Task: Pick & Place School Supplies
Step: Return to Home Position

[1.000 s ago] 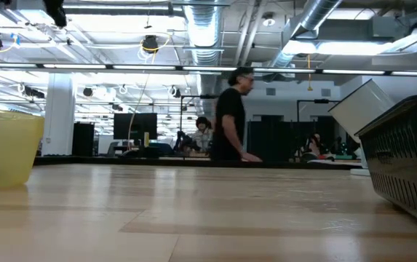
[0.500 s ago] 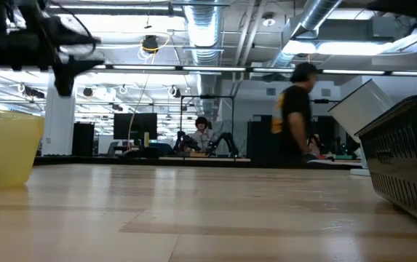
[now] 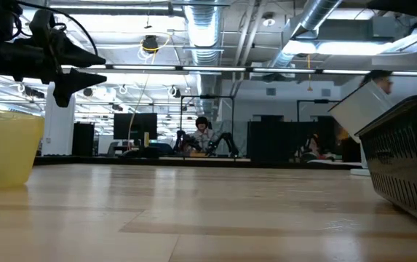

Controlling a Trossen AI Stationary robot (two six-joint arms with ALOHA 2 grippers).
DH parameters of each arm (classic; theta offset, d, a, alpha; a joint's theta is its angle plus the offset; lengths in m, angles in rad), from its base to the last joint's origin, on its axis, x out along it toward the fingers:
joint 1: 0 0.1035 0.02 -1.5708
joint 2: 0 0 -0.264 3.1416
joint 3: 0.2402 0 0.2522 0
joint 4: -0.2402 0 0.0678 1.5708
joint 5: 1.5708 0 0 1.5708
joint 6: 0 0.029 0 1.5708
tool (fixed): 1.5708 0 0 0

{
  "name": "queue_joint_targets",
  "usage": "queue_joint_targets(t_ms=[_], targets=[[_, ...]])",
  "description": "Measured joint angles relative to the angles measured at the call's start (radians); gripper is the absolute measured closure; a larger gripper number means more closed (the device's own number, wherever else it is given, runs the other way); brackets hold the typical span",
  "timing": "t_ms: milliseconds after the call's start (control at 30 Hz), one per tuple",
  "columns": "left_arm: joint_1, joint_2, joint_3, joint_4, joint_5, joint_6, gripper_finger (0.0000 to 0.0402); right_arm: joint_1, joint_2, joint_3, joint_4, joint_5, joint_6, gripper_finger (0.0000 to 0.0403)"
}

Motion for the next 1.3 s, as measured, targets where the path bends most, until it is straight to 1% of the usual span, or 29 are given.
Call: queue_joint_targets(t_ms=[167,333,533,700,767,833,867,1000,1067,1133,1167,1233,1300], targets=[[0.0,0.021,0.0,0.0,-0.003,0.002,0.0209,-0.003,0.012,-0.001,0.004,0.0,0.0,0.023],[0.0,0.04,0.0,0.0,-0.003,0.002,0.0209,-0.025,0.027,-0.045,0.008,0.0,0.13,0.023],[0.0,0.065,0.0,0.004,-0.003,0.002,0.0209,-0.027,0.067,-0.051,0.015,0.0,0.14,0.0232],[0.0,0.082,0.0,0.008,-0.002,0.002,0.0209,-0.053,0.11,-0.128,0.053,0.0,0.248,0.0229],[0.0,0.087,0.0,0.008,-0.002,0.002,0.0209,-0.097,0.123,-0.172,0.142,0.0,0.251,0.023],[0.0,0.088,0.0,0.008,0.0,0.002,0.0209,-0.142,0.111,-0.237,0.289,-0.003,0.134,0.0231],[0.0,0.088,0.0,0.008,0.001,0.002,0.0209,-0.151,0.059,-0.273,0.342,-0.008,0.054,0.0232],[0.0,0.088,0.0,0.014,0.001,0.002,0.0209,-0.183,-0.238,-0.379,0.53,0.001,-0.287,0.0231],[0.0,0.092,0.0,0.014,0.0,0.001,0.0209,-0.194,-0.341,-0.422,0.654,0.001,-0.479,0.023],[0.0,0.099,0.0,0.019,0.001,0.001,0.0209,-0.207,-0.414,-0.464,0.743,-0.009,-0.647,0.0228],[0.0,0.1,0.0,0.017,0.0,0.001,0.0209,-0.221,-0.455,-0.481,0.784,-0.032,-0.707,0.0227],[0.0,0.103,0.0,0.019,0.0,0.001,0.0209,-0.261,-0.55,-0.517,0.825,-0.122,-0.799,0.0227],[0.0,0.106,0.0,0.019,0.0,0.001,0.0209,-0.311,-0.629,-0.57,0.929,-0.212,-0.887,0.0227]])
